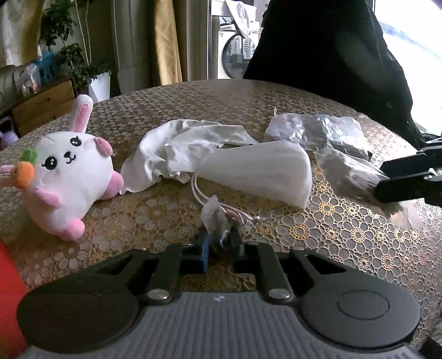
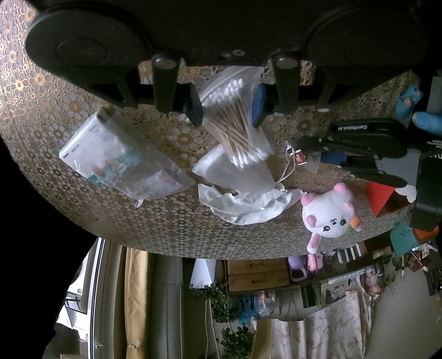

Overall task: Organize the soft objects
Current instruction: 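Grasp the small mesh pouch with the left tool while the right tool grasps the cotton-swab bag, then lift and carry the pouch and cotton-swab bag with both tools over the red box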

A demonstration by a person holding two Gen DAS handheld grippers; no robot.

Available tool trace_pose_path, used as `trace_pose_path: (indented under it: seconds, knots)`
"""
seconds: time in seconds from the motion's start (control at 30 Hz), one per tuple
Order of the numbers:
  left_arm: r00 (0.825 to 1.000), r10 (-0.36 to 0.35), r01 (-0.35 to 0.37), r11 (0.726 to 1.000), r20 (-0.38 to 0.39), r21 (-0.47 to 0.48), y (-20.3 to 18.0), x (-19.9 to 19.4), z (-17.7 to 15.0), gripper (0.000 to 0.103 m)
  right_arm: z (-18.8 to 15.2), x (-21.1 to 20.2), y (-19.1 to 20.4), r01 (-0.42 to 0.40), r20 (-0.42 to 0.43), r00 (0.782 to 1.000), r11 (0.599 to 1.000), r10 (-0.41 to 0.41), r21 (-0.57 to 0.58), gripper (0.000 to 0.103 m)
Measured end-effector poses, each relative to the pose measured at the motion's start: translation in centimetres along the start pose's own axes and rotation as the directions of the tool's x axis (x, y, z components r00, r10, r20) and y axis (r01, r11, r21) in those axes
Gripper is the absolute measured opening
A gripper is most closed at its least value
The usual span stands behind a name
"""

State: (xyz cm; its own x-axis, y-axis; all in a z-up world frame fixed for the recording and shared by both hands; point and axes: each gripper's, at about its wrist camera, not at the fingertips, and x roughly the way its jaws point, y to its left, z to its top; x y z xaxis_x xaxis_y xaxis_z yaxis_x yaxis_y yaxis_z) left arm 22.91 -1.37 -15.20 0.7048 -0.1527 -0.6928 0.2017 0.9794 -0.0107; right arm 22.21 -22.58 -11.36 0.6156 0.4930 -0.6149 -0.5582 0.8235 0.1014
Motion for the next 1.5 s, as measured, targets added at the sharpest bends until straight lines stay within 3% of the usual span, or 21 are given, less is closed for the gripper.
trace_pose_path:
  seconds: [0.27, 0.97, 1.5]
  knots:
    - [1.0, 0.01, -0.01, 0.999, 0.002, -0.05, 0.6, -2.2, -0.4, 0.011, 0.1, -1.1, 1.4, -0.006, 0.006, 1.0, 1.0, 0.006, 0.015, 0.037]
    - [0.996, 0.049, -0.043, 0.995, 0.072, -0.09, 2.3, -14.9, 0.5, 0.011, 3.0, -7.6, 9.6, -0.091, 0.113, 0.989, 0.994, 0.097, -0.057, 0.037]
    - [0.984, 0.145, -0.129, 0.98, 0.1, -0.152, 7.8, -21.8, -0.2, 0.011, 6.1, -8.7, 17.3, -0.175, 0.148, 0.969, 0.973, 0.197, -0.148, 0.037]
